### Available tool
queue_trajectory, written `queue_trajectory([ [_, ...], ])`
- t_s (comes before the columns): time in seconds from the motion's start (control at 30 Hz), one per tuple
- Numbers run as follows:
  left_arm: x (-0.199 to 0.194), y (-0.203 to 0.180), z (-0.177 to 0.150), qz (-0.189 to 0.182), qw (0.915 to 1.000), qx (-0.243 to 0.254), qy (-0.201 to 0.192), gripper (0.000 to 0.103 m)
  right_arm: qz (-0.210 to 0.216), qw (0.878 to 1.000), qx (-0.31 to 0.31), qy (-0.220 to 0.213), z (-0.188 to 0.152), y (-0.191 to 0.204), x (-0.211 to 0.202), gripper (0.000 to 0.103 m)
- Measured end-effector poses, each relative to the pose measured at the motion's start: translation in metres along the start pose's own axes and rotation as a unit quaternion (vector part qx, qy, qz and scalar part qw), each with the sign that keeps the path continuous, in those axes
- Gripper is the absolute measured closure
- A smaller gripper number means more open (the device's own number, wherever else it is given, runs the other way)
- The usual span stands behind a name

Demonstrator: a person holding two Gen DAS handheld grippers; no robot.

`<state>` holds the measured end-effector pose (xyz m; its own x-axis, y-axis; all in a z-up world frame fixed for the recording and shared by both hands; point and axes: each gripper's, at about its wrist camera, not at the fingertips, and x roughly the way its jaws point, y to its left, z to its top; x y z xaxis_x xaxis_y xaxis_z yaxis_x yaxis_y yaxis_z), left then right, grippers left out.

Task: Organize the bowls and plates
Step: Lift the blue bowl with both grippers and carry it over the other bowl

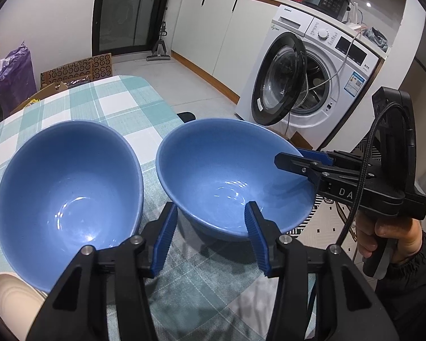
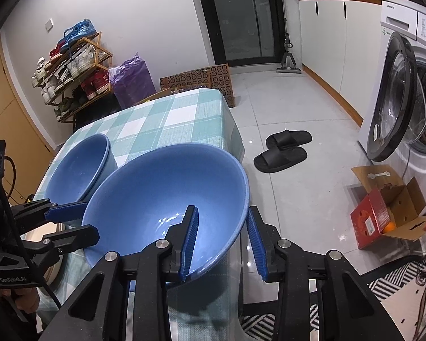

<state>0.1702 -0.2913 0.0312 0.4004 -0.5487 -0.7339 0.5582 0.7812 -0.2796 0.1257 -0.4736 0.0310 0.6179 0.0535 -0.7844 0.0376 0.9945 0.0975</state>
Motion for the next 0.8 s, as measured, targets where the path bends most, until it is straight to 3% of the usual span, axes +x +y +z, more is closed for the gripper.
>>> queue_trajectory([
  [0.8, -0.038, -0.008, 0.007, 0.002, 0.999, 0.019, -0.041, 0.055, -0.011, 0.999, -0.015, -0.043, 0.004, 0.014, -0.049, 0.066],
])
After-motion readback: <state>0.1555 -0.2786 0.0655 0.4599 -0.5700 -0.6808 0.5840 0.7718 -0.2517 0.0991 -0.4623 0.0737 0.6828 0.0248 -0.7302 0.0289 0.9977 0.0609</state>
